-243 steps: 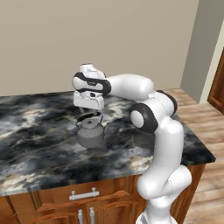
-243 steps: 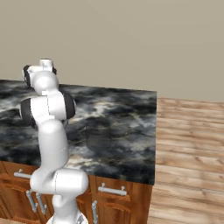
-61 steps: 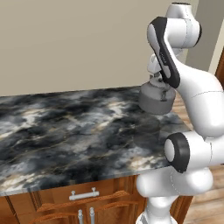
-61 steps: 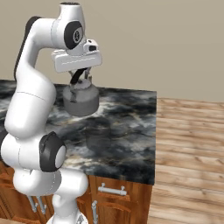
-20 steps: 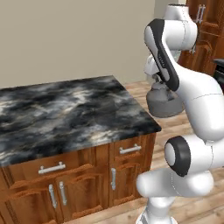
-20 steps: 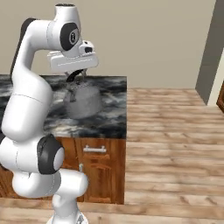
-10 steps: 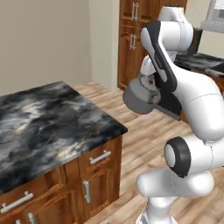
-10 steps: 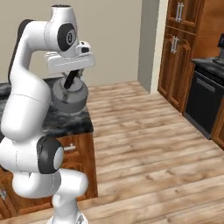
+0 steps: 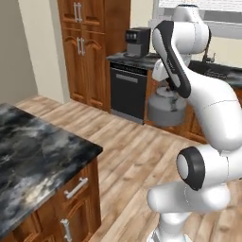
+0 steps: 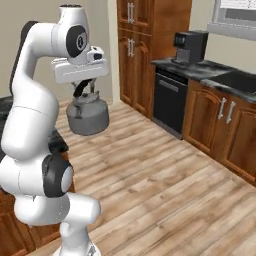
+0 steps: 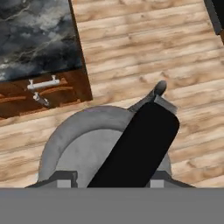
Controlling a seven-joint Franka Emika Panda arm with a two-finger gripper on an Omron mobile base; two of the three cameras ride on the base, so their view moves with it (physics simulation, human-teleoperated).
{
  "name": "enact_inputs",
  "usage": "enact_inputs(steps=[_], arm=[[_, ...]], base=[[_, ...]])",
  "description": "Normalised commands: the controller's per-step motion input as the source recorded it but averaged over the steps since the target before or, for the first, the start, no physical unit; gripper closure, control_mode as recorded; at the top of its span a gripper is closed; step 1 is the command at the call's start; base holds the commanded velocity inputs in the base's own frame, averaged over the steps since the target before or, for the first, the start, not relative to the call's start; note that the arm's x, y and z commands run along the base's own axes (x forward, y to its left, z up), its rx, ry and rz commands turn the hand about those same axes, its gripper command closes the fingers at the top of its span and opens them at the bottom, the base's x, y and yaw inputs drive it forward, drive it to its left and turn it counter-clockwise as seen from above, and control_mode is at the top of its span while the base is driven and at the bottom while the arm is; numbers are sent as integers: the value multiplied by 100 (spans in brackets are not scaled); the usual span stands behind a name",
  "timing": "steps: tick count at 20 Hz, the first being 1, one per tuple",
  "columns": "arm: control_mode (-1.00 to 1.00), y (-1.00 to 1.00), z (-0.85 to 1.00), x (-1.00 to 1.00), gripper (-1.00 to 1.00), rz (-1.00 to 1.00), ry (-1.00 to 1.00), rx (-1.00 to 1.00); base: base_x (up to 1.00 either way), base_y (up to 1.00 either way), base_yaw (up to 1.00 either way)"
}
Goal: Pick the jar and kettle and place them in the sink. Then turn on the water.
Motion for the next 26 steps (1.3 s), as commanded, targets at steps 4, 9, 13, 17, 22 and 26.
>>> enact_inputs(steps=[4, 9, 13, 17, 22, 26], arm=[[100, 0, 0, 0, 100, 0, 0, 0], [100, 0, 0, 0, 100, 0, 0, 0], [100, 0, 0, 0, 100, 0, 0, 0], [100, 0, 0, 0, 100, 0, 0, 0], [100, 0, 0, 0, 100, 0, 0, 0], [100, 0, 0, 0, 100, 0, 0, 0]], base=[[0, 0, -54], [0, -11, -54], [0, -13, -56], [1, 0, -65], [5, 0, -68], [17, 6, -63]])
